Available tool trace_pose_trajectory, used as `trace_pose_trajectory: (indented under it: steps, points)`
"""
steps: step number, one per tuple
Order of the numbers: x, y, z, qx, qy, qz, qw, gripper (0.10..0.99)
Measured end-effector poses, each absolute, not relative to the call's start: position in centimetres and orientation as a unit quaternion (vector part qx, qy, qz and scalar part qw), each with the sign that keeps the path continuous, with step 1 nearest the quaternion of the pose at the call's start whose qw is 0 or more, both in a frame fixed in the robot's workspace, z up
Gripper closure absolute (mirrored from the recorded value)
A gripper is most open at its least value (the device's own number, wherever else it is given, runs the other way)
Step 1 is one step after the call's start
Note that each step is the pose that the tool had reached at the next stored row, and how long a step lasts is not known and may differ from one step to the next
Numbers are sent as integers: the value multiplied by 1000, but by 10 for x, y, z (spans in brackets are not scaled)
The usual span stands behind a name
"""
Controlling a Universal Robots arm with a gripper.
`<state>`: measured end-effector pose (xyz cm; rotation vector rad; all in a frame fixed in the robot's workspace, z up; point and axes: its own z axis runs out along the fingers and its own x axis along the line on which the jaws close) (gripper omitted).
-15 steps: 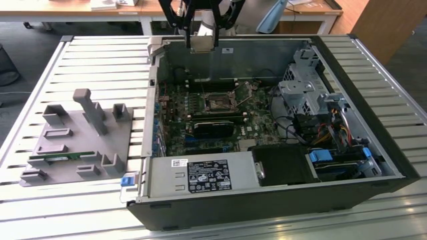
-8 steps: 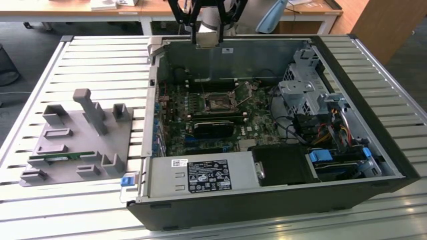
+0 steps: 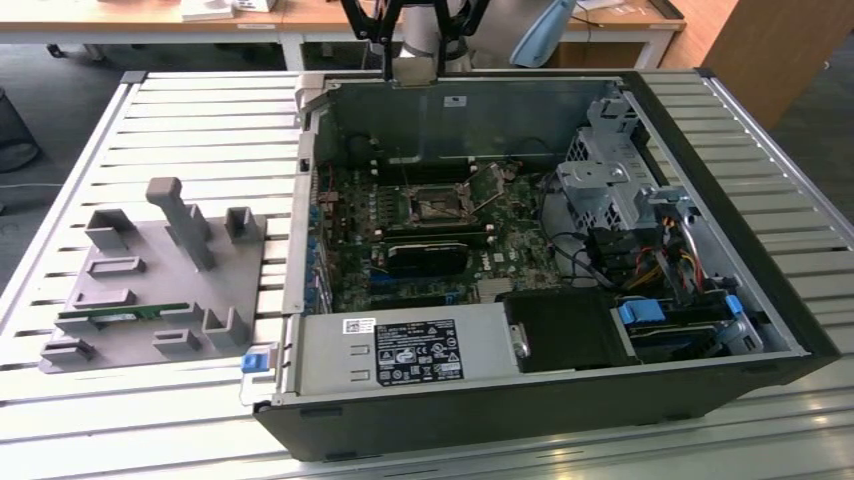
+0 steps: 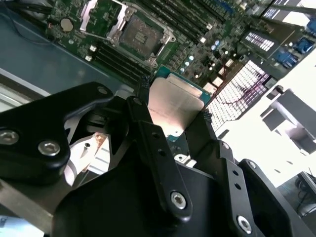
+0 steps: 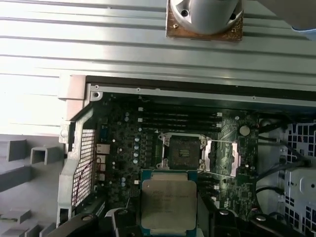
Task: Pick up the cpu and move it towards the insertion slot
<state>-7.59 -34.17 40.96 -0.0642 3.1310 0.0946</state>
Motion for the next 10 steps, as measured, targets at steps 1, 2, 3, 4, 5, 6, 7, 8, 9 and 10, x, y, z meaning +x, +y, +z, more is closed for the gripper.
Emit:
trace_pose_trajectory:
  steps: [1, 2, 3, 4, 5, 6, 7, 8, 9, 10]
  points:
    - [-76, -339, 409, -21, 999, 30, 4, 545]
    - [-76, -337, 409, -21, 999, 30, 4, 545]
    - [-76, -334, 409, -21, 999, 30, 4, 545]
    - [-76, -331, 409, -21, 999, 30, 4, 545]
    - [-75, -327, 409, -21, 999, 30, 4, 545]
    - [-75, -325, 409, -20, 999, 30, 4, 545]
    - [-75, -322, 408, -20, 999, 30, 4, 545]
    - [-74, -320, 408, -20, 999, 30, 4, 545]
    - [-74, -318, 408, -20, 999, 30, 4, 545]
    - [-72, -317, 407, -20, 999, 30, 4, 545]
